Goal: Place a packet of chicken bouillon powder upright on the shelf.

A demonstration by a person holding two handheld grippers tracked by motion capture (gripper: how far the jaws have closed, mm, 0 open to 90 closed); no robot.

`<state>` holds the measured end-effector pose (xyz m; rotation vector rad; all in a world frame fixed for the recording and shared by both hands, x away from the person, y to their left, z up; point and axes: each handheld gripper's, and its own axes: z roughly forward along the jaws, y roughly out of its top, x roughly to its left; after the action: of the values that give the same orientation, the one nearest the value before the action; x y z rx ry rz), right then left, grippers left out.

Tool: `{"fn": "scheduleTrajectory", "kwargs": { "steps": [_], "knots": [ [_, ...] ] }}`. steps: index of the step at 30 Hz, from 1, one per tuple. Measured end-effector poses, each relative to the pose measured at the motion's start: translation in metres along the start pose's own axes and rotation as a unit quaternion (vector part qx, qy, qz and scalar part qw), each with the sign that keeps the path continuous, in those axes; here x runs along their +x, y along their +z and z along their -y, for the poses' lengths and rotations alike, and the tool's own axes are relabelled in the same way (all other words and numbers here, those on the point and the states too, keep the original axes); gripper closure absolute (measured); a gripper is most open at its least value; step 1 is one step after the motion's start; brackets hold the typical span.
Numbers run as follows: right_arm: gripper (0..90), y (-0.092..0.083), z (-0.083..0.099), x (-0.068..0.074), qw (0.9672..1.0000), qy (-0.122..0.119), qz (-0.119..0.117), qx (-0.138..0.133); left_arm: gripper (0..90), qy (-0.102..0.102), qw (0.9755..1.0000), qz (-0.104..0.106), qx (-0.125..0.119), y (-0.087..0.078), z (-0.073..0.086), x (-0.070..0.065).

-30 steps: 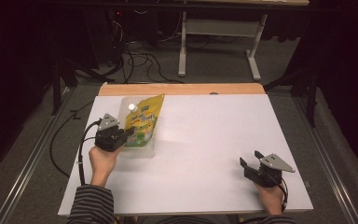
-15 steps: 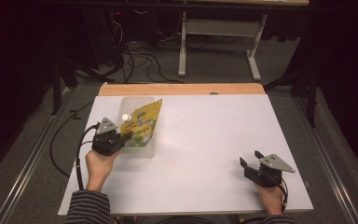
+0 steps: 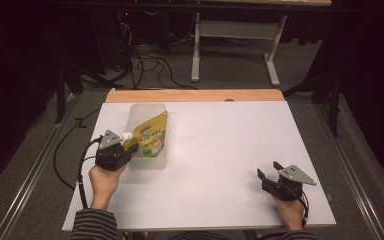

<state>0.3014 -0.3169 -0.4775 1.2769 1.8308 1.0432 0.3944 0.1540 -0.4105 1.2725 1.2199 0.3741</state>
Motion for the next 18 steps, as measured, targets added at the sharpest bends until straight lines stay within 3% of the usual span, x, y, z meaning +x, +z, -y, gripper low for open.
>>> {"fn": "scheduleTrajectory", "kwargs": {
  "steps": [12, 15, 18],
  "knots": [
    [34.5, 0.000, 0.000, 0.001, 1.0000, -0.002, 0.001, 0.004, 67.1, -0.009, 0.9997, -0.012, -0.019, -0.013, -0.001, 0.004],
    [34.5, 0.000, 0.000, 0.002, 1.0000, -0.003, 0.001, 0.002, 61.4, -0.007, 0.9989, -0.028, -0.035, -0.015, -0.002, 0.003],
    [34.5, 0.000, 0.000, 0.001, 1.0000, -0.003, 0.001, 0.003, 55.7, -0.012, 0.9983, -0.027, -0.050, -0.021, -0.005, 0.001]
  ]
}}
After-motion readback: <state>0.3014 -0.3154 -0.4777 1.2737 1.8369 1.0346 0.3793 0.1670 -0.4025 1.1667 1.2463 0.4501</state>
